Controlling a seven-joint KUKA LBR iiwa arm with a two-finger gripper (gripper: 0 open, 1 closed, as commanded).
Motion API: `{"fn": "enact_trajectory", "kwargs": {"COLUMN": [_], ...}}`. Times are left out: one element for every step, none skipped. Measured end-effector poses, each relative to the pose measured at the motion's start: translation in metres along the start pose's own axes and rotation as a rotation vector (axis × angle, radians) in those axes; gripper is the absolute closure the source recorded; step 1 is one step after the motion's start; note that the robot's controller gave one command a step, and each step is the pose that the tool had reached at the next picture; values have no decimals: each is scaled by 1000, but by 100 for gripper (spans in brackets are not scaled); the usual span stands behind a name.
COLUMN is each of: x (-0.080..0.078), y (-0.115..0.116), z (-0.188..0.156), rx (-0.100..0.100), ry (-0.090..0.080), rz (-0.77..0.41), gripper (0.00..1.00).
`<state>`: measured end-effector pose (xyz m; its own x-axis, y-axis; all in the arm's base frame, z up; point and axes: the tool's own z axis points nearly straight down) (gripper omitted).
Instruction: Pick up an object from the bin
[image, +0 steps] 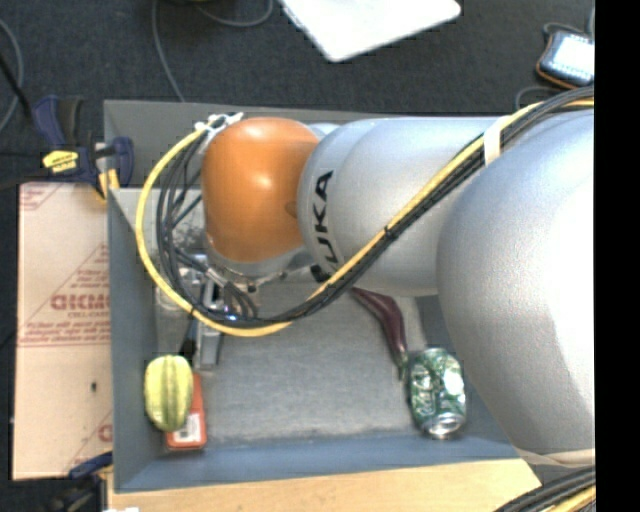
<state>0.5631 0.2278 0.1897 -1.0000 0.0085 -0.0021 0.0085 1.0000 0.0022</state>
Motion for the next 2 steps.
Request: {"fn": "enact_trajectory", "kwargs": {"x": [0,15], "y": [0,-49], "z": [0,33], "rx": [0,-3], "ry": [0,-3], "rz": [0,51], "gripper": [0,0]}}
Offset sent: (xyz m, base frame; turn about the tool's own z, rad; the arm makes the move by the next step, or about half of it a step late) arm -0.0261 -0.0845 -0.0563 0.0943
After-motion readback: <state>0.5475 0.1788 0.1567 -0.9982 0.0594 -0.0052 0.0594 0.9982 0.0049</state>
